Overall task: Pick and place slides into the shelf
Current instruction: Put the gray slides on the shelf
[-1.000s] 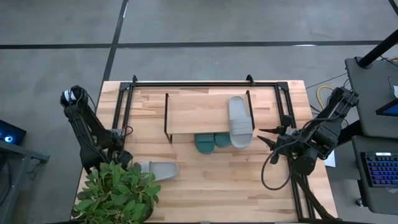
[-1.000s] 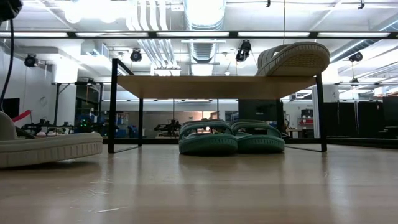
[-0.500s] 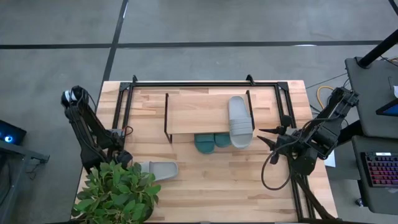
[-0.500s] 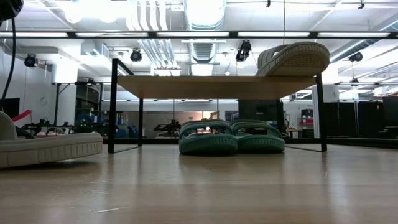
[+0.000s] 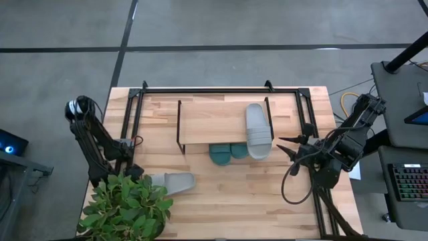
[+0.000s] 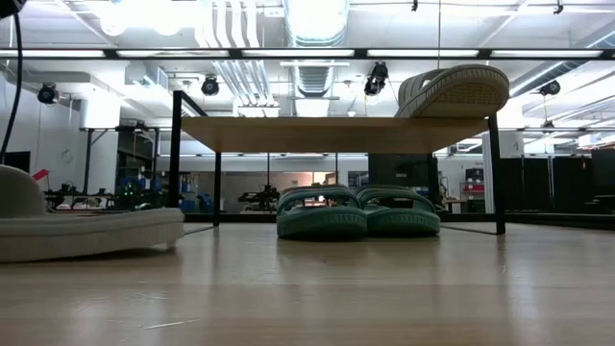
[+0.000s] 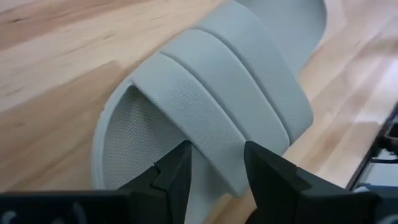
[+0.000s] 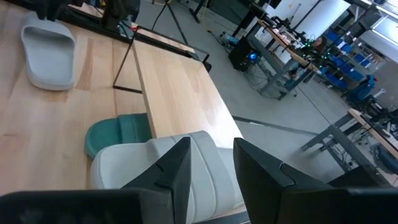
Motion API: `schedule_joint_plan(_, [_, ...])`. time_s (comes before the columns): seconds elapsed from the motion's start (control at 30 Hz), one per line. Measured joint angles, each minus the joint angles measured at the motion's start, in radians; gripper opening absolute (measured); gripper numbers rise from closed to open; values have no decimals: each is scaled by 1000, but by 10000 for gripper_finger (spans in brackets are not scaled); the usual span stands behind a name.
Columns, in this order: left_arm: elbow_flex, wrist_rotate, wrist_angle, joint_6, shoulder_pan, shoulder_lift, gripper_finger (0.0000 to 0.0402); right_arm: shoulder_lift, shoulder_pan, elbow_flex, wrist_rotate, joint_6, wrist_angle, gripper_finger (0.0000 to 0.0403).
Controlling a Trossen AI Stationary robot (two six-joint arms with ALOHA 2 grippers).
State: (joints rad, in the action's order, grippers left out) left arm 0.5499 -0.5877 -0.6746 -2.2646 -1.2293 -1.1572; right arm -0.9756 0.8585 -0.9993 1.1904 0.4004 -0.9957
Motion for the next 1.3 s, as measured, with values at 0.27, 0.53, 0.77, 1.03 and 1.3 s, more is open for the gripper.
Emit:
schedule_joint_plan(0.27, [0,-110,118,-7,-11,-147,132,0,0,0,1,-4,6,111])
schedule_joint_plan(0.53, [0,-231,148,-8,-18,-215,132,0,0,0,18,-7,12,111])
schedule_joint_plan(0.77, [0,-340,147,-7,-41,-195,132,0,0,0,27,-7,15,111])
schedule_joint_plan(1.03, [-1,-412,229,-8,-42,-282,132,0,0,0,42,-7,15,111])
schedule_joint_plan(1.3, [-2,-477,318,-7,-44,-371,132,0,0,0,43,-7,15,111])
